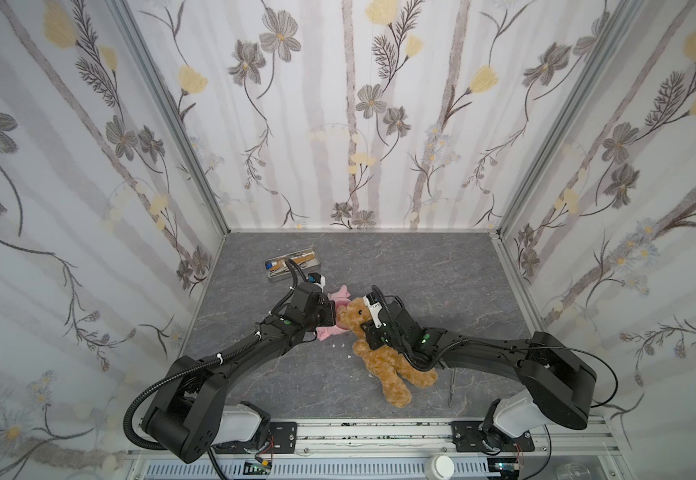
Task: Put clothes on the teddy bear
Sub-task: 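Push the bear's head into the hoodie opening held by the left gripper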
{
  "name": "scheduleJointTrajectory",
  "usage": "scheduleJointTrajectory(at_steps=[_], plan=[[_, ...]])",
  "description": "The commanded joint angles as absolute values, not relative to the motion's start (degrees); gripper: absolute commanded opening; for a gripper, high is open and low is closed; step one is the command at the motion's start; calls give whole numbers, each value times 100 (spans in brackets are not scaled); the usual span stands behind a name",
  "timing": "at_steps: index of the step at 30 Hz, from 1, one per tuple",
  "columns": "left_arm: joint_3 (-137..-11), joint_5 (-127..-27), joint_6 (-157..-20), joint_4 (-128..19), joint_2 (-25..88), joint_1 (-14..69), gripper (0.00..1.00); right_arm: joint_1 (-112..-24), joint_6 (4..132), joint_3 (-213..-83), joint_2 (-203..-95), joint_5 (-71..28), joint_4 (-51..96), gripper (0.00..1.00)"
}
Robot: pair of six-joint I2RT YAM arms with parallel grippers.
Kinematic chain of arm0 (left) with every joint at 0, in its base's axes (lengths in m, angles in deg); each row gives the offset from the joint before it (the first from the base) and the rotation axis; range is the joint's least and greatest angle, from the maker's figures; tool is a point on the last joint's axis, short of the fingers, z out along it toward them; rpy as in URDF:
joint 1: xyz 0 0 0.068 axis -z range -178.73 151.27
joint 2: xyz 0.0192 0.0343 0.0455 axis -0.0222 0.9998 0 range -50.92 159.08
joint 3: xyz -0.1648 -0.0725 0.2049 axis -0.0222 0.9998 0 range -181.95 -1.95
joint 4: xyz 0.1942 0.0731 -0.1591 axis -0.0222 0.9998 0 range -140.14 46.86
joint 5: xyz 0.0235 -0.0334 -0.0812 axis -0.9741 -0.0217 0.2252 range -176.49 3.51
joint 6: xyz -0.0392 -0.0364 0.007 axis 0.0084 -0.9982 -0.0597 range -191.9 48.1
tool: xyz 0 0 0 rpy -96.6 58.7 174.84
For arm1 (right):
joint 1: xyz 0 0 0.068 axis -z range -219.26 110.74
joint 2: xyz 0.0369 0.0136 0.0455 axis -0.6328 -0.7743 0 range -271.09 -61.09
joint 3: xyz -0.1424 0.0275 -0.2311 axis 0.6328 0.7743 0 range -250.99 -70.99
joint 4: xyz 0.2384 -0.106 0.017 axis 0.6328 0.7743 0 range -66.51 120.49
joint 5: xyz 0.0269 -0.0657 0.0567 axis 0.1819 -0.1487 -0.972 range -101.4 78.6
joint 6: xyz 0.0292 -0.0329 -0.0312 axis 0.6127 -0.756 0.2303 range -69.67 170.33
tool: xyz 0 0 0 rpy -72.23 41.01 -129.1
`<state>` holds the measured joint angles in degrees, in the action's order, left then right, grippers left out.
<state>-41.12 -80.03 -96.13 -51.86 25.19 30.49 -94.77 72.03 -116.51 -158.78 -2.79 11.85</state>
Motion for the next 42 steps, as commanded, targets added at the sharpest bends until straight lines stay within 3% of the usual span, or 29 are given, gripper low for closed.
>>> scheduleJointTrajectory(at_steps=[1, 12, 22, 35, 42], plan=[[-4106, -7964, -9721, -5392, 2488, 3063, 0, -9582, 7402, -11755, -15970, -163, 1092, 19], [-4126, -7928, -9899, -5465, 2593, 3124, 0, -9835, 7441, -12197, -16404, -425, 1376, 16], [-4229, -7781, -10322, -5567, 2934, 3236, 0, -9919, 6144, -11895, -17134, -1050, -49, 15], [-4220, -7962, -10292, -5586, 2949, 3187, 0, -9783, 5929, -10854, -16247, -1463, -656, 15], [-4190, -7823, -10228, -5586, 2938, 3173, 0, -9771, 5603, -10973, -16251, -2082, -550, 14]])
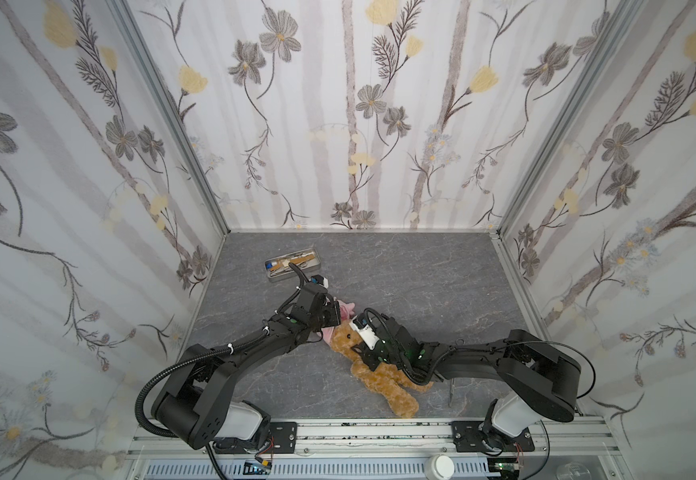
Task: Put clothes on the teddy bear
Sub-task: 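Push the bear's head into the hoodie opening held by the left gripper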
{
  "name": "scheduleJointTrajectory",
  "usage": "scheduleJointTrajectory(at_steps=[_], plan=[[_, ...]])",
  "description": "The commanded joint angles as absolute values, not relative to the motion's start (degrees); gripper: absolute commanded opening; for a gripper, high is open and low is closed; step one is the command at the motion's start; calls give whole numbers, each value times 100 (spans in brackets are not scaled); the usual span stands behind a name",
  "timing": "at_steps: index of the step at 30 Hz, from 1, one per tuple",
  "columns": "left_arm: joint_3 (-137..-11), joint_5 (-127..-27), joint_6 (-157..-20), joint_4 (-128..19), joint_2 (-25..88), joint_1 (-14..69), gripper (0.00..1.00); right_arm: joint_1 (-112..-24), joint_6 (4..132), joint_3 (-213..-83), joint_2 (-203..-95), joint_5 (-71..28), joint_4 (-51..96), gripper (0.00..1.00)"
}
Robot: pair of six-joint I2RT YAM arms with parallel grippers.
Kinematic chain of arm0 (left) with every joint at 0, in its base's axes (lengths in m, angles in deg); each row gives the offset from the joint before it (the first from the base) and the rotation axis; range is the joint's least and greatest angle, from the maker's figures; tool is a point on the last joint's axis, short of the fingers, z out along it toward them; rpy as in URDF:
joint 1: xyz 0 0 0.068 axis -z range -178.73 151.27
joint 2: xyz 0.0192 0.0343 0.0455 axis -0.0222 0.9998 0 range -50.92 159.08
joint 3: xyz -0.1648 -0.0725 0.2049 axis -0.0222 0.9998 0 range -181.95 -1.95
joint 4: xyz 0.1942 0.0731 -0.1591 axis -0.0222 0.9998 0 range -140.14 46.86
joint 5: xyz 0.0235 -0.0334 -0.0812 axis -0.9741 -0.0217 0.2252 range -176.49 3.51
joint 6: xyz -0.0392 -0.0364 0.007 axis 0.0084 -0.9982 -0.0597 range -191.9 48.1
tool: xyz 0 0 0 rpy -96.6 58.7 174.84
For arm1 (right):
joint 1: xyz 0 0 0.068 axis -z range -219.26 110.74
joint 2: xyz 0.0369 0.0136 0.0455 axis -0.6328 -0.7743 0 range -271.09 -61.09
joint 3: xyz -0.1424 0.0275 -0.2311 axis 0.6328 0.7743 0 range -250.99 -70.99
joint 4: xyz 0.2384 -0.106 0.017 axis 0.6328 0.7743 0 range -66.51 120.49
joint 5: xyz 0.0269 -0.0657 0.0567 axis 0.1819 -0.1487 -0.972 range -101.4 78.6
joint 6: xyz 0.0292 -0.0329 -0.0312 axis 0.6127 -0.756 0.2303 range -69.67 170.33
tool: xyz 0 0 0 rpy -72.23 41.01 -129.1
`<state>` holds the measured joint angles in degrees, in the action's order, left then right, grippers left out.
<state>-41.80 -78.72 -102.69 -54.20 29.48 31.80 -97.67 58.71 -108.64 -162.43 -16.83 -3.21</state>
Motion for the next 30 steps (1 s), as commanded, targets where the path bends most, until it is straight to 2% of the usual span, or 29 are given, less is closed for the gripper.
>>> scheduleJointTrajectory(at_steps=[1, 9, 16, 24, 30], plan=[[-4176, -7831, -10239, -5586, 2935, 3176, 0, -9775, 5556, -11021, -16251, -2163, -521, 14], [-4150, -7785, -10280, -5586, 2937, 3173, 0, -9759, 5289, -11256, -16352, -2639, -396, 13], [-4023, -7533, -10240, -5577, 2765, 3137, 0, -9318, 5563, -11252, -16878, -3204, -1257, 12], [-3746, -7251, -9651, -5568, 2397, 3032, 0, -8826, 6352, -10731, -16901, -3853, -2403, 11], [-3649, -7212, -9332, -5568, 2143, 3028, 0, -8675, 7089, -10572, -16897, -3472, -2604, 9]])
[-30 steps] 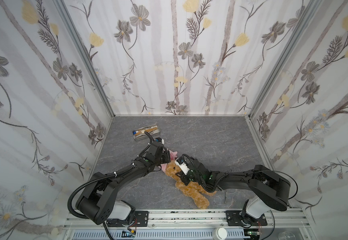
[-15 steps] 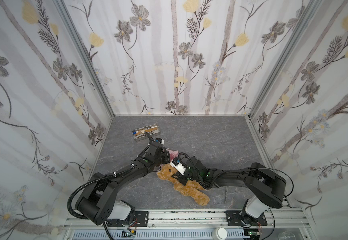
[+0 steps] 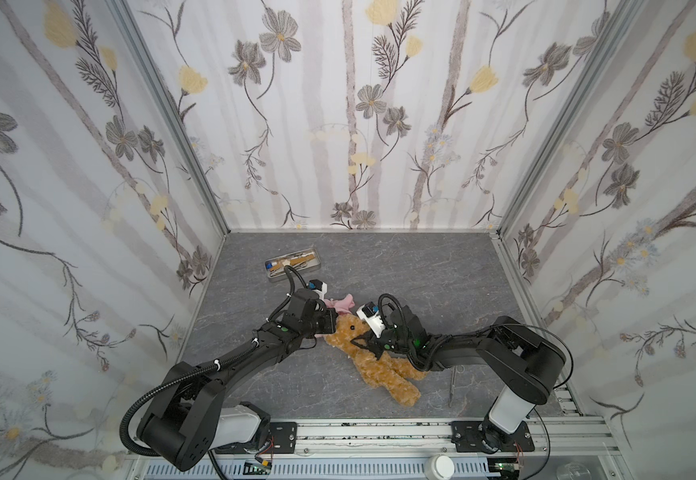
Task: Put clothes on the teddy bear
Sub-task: 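Push the bear's head into the hoodie opening held by the left gripper, then hold the hoodie with the left gripper while the right pushes the head deeper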
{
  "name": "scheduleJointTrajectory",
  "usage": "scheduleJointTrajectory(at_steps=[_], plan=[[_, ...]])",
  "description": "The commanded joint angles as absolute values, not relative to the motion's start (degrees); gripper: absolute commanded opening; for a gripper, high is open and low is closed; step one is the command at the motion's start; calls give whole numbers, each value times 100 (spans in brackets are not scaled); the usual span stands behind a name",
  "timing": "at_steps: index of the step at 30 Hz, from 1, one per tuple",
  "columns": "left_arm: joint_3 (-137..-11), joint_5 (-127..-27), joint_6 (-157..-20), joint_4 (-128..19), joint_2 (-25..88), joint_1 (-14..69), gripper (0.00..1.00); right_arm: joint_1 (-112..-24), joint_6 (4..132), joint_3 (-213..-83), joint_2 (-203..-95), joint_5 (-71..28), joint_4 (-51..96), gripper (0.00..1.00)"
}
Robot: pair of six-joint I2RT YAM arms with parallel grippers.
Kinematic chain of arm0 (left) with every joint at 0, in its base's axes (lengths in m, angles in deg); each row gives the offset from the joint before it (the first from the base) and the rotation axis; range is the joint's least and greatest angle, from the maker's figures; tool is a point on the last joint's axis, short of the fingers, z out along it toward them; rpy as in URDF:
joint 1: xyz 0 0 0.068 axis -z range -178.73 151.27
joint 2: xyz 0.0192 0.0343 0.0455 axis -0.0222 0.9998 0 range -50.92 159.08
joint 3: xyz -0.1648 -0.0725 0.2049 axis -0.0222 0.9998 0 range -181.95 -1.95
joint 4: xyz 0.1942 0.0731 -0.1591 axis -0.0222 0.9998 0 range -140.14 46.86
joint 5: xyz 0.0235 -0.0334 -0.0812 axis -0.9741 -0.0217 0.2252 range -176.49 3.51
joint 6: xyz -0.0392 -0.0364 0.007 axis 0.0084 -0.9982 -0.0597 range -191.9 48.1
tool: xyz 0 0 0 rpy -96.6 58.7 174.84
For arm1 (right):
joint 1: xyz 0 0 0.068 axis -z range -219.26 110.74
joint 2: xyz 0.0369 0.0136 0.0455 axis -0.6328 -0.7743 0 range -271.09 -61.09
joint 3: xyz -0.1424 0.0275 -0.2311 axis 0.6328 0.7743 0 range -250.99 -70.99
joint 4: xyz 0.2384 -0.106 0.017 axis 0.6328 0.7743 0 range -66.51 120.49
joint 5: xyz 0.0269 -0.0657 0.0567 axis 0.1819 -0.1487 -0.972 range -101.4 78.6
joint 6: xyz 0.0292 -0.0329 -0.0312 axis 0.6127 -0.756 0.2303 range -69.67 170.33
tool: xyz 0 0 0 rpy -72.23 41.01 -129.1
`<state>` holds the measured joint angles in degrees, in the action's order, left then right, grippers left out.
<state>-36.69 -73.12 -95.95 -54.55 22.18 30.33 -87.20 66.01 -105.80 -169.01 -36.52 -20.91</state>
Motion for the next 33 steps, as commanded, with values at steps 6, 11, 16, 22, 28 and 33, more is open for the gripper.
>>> scheduleJointTrajectory(at_steps=[6, 11, 16, 22, 28, 33], plan=[[-3612, -7111, -9308, -5568, 2141, 3028, 0, -8666, 7651, -10665, -16898, -2967, -2409, 8], [-3608, -7067, -9335, -5568, 2141, 3028, 0, -8669, 7967, -10821, -16919, -2596, -1949, 7], [-3610, -7049, -9317, -5572, 2141, 3028, 0, -8667, 8361, -10896, -16928, -2157, -1630, 6], [-3678, -6890, -9308, -5577, 2139, 3026, 0, -8727, 8576, -11226, -17139, -1885, -1083, 4], [-3824, -6868, -9460, -5577, 2142, 3027, 0, -8949, 8142, -11305, -17214, -1720, -1051, 4], [-3996, -6911, -9645, -5577, 2349, 3035, 0, -9058, 7439, -11313, -17121, -1821, -1221, 6]])
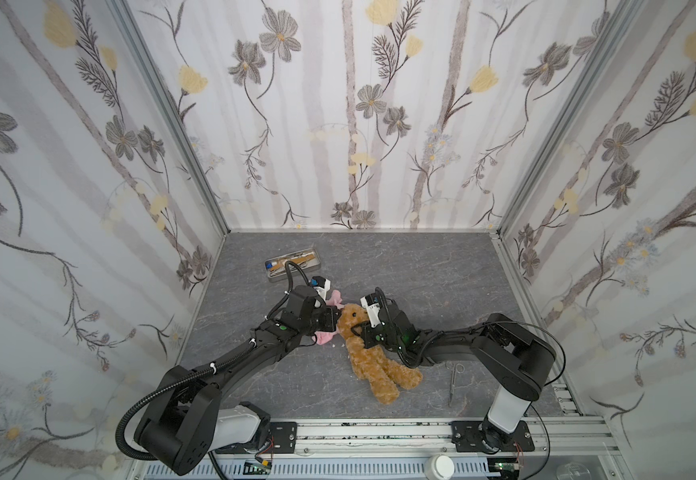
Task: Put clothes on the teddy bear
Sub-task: 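Hold the hoodie with the left gripper while the right pushes the head deeper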
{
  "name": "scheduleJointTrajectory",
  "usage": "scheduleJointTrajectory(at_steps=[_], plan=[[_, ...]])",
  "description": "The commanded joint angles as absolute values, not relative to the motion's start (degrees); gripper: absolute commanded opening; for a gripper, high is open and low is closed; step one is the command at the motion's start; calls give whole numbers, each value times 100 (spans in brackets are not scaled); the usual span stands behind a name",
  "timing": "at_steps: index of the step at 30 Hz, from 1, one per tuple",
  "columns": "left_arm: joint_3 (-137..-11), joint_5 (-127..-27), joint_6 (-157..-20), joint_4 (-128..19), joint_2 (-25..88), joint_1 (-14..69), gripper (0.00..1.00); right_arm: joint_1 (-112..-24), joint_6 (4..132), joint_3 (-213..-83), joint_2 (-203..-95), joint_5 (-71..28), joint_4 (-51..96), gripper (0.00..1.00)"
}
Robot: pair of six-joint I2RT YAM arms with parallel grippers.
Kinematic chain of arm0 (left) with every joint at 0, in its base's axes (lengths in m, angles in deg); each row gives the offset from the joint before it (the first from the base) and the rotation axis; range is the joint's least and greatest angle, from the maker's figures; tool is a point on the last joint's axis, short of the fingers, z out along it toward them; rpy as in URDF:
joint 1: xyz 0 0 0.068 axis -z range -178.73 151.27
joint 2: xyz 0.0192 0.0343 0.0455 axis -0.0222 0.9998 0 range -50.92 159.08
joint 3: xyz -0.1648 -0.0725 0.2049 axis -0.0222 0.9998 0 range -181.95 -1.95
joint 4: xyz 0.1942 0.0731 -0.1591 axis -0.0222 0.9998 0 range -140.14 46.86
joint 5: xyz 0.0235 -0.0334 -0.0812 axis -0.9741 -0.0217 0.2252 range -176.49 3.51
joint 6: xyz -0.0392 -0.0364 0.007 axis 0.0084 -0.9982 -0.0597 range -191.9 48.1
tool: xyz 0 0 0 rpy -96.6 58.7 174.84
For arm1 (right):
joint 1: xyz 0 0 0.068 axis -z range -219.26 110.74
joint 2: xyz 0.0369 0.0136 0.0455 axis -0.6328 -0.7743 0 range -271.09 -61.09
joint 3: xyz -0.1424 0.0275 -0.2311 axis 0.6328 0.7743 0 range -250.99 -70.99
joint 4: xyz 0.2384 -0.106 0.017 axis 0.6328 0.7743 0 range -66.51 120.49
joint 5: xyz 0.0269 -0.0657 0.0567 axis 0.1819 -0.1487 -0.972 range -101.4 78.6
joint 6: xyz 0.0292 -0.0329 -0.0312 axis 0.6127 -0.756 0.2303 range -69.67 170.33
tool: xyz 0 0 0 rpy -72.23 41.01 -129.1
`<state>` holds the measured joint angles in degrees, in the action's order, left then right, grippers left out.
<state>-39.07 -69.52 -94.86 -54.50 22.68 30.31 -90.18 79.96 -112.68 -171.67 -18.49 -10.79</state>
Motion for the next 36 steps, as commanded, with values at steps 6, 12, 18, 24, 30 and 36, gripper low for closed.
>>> scheduleJointTrajectory(at_steps=[6, 12, 18, 24, 30, 36], plan=[[-4123, -7081, -9863, -5577, 2585, 3037, 0, -9155, 6748, -11127, -16929, -2169, -1533, 5], [-4296, -7198, -10079, -5578, 2763, 3065, 0, -9187, 6398, -10935, -16858, -2695, -1888, 5], [-4398, -7168, -10134, -5586, 2919, 3157, 0, -9295, 6018, -11070, -16852, -2891, -1677, 4], [-4345, -6997, -10174, -5603, 2958, 3208, 0, -9272, 5659, -11288, -17054, -3302, -1526, 4], [-4241, -6681, -10159, -5724, 2908, 3212, 2, -9060, 5853, -11351, -17405, -3835, -1983, 4], [-4030, -6167, -10304, -6105, 2717, 3203, 2, -8844, 6819, -11173, -17627, -3711, -2727, 3]])
